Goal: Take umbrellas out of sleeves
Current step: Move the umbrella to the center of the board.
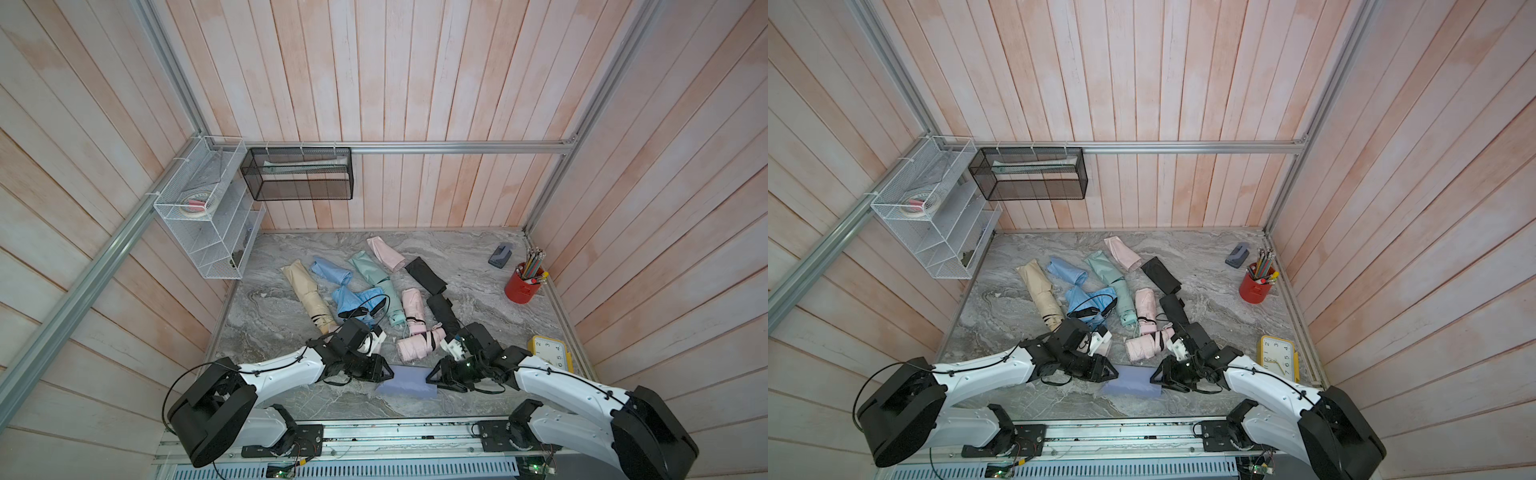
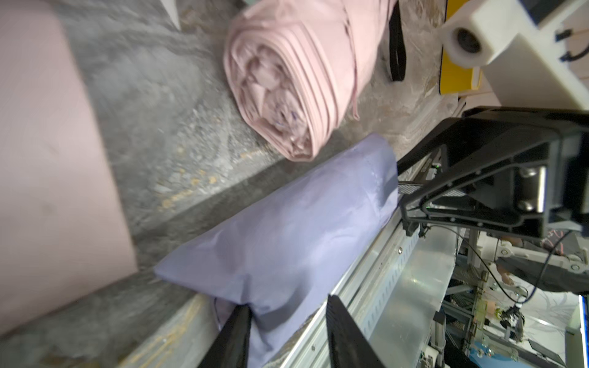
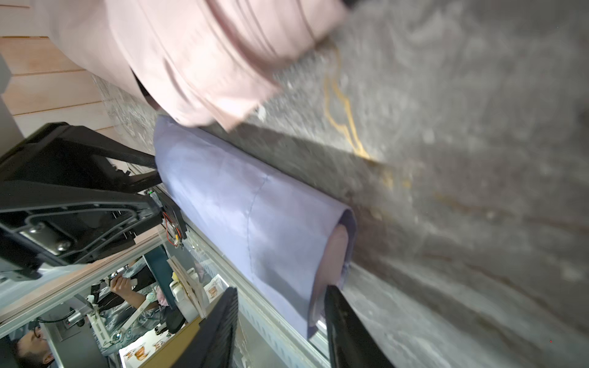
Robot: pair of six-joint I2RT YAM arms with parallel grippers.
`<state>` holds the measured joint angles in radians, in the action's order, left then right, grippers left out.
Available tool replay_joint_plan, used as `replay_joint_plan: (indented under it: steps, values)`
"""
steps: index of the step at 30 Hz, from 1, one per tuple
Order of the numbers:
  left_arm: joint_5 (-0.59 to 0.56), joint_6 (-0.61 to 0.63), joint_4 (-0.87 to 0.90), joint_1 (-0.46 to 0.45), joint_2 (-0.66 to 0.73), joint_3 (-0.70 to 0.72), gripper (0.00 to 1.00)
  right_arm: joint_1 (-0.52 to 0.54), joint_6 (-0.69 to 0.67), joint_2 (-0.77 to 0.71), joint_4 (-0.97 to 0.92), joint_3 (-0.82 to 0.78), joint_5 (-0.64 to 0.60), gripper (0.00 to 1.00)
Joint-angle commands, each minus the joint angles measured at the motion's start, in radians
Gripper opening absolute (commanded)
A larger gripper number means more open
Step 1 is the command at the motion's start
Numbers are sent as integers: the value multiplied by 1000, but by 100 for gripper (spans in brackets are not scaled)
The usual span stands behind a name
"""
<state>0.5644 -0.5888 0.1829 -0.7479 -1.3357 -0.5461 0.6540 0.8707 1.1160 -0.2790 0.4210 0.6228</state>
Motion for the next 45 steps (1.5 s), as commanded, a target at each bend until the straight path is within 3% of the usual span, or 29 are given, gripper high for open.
replay_joint_plan:
  steps: [1,5,10,13,23,27,34,45]
  values:
    - [-45,41,-58,50,-4,-15,42,-19,-48,70,156,79,-4,46]
    - [-91,78,0,99,44,-34,45,-50,-152,141,84,188,-23,46]
    - [-123,145,110,120,149,-30,46,-68,-320,112,-161,268,-180,47]
    - [-118,124,105,127,196,-4,46,-71,-359,84,-235,250,-232,47]
    - [-131,19,2,128,225,42,46,-32,-296,1,-290,172,-285,49]
    - [-140,17,-4,128,222,36,46,53,-227,-1,-307,164,-362,49]
    - [-154,18,-4,130,216,30,46,181,-207,101,-331,180,-477,50]
    - [-155,21,-1,135,215,33,45,244,-214,191,-337,200,-543,51]
